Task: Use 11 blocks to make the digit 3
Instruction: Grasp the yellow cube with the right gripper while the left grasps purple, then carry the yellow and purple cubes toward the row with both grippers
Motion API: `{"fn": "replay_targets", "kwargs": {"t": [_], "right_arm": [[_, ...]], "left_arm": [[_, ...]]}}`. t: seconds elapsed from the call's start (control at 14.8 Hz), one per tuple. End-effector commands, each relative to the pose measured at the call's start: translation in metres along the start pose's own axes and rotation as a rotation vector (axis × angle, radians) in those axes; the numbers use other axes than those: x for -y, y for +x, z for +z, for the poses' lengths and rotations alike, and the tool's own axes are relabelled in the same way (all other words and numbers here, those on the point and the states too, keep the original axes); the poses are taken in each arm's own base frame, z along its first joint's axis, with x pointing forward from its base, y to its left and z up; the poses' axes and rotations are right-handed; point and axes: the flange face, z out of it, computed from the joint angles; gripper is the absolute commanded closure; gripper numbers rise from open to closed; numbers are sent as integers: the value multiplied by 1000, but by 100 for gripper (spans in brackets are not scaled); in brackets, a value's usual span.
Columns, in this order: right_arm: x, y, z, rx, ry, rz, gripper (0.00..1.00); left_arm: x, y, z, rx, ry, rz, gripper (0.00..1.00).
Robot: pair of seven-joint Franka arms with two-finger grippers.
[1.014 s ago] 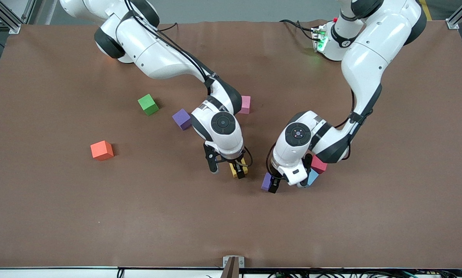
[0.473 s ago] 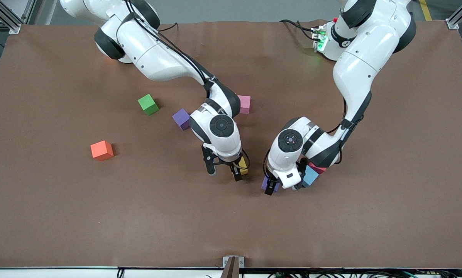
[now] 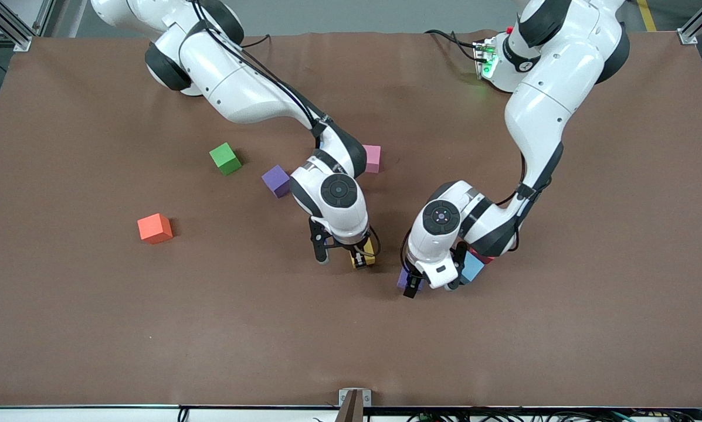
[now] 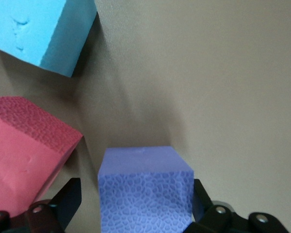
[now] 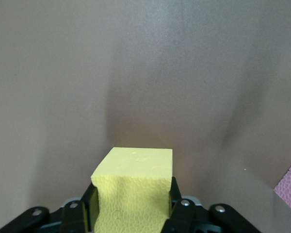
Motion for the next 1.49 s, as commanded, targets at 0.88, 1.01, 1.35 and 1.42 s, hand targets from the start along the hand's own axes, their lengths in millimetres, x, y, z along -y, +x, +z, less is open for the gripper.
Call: {"fn": "replay_targets", "kwargs": {"t": [0.88, 1.01, 1.35, 1.42], "right_arm": [[-14, 55, -66, 128, -122, -926, 95], [-27, 75, -66, 150, -95, -955, 95], [-66, 115, -52, 136, -95, -1090, 95], [-70, 117, -50, 136, -99, -1099, 95]], "left_arm": [[22, -34, -45, 1, 193, -212, 70], [51, -62, -44, -10, 238, -177, 70], [86, -111, -36, -14, 284, -199, 70], [90, -123, -35, -16, 285, -202, 70]]}}
